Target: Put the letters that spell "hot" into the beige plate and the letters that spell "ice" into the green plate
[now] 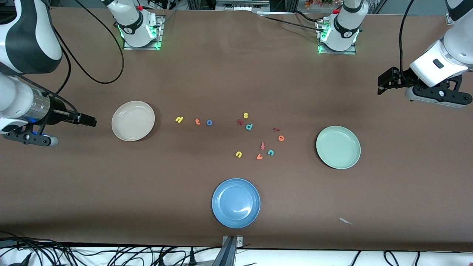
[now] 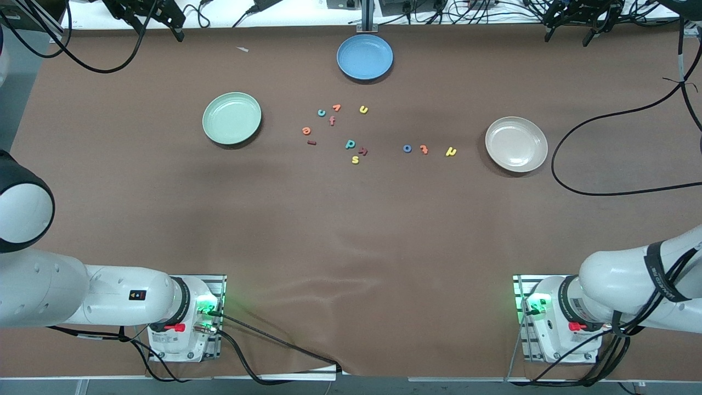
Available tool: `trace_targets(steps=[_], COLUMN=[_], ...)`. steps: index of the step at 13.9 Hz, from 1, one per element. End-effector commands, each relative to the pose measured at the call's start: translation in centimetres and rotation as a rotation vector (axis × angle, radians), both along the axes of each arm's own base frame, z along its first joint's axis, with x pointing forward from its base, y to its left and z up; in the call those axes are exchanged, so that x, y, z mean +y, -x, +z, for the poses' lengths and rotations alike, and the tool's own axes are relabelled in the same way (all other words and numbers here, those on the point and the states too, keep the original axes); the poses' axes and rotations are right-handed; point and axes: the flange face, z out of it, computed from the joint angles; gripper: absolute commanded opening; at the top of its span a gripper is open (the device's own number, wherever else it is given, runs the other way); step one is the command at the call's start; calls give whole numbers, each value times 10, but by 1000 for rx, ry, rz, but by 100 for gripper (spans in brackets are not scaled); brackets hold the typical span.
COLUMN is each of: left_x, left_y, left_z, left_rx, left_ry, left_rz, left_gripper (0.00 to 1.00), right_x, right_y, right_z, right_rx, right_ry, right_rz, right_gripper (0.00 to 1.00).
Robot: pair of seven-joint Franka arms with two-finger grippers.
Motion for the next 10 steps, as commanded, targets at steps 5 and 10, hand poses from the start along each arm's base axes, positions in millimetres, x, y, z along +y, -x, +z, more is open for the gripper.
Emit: trace_targets(steps=[5, 10], left_x=[-8, -9], left_y=[2, 2], left_z=[8, 8], left_rx=[0, -2], left_ry=[-8, -8], left_rz=[-24, -22], left_gripper=[100, 100], right_x=[-2, -2], right_y=[23, 22], right_z=[10, 12], right_rx=[-36, -48], right_ry=[21, 32], right_rz=[30, 38], right_gripper=[100, 100])
